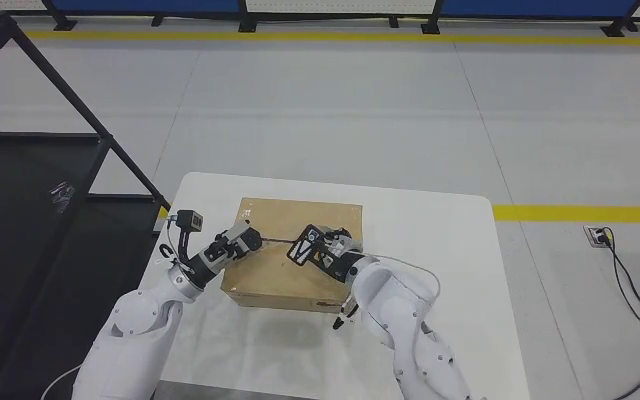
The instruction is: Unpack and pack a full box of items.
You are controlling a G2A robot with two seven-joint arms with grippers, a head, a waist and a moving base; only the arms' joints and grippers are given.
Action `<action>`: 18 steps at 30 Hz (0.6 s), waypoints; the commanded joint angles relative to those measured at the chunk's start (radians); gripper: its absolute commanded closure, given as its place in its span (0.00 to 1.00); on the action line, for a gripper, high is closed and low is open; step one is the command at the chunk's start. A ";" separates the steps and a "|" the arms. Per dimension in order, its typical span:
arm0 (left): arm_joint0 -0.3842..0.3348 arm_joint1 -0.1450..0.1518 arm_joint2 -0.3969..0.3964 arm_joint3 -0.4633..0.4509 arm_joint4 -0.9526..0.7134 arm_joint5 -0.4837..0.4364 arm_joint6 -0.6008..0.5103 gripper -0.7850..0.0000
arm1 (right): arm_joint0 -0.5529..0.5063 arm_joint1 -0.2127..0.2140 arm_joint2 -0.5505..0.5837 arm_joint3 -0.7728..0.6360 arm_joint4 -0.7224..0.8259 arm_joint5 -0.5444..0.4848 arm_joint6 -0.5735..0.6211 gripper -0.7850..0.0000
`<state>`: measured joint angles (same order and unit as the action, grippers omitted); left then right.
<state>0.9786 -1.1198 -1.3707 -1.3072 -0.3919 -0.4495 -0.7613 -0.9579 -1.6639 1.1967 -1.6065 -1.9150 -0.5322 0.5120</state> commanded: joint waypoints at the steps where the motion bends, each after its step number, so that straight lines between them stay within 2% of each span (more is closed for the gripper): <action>1: -0.001 0.000 0.000 0.001 -0.001 -0.001 -0.001 0.00 | 0.023 -0.001 0.021 0.029 0.108 -0.042 0.022 1.00; 10: 0.002 0.001 -0.005 0.004 -0.007 -0.004 -0.004 0.00 | 0.094 -0.003 0.078 0.140 0.401 -0.036 -0.020 1.00; 15: 0.006 0.002 -0.010 0.000 -0.010 -0.004 -0.005 0.00 | 0.116 0.000 0.102 0.189 0.494 -0.015 -0.033 1.00; 18: 0.008 0.002 -0.011 -0.002 -0.011 -0.003 -0.006 0.00 | 0.120 0.002 0.105 0.196 0.493 0.015 -0.025 1.00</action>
<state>0.9856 -1.1178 -1.3815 -1.3086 -0.4027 -0.4530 -0.7671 -0.8384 -1.6619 1.3025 -1.4102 -1.4197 -0.5204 0.4853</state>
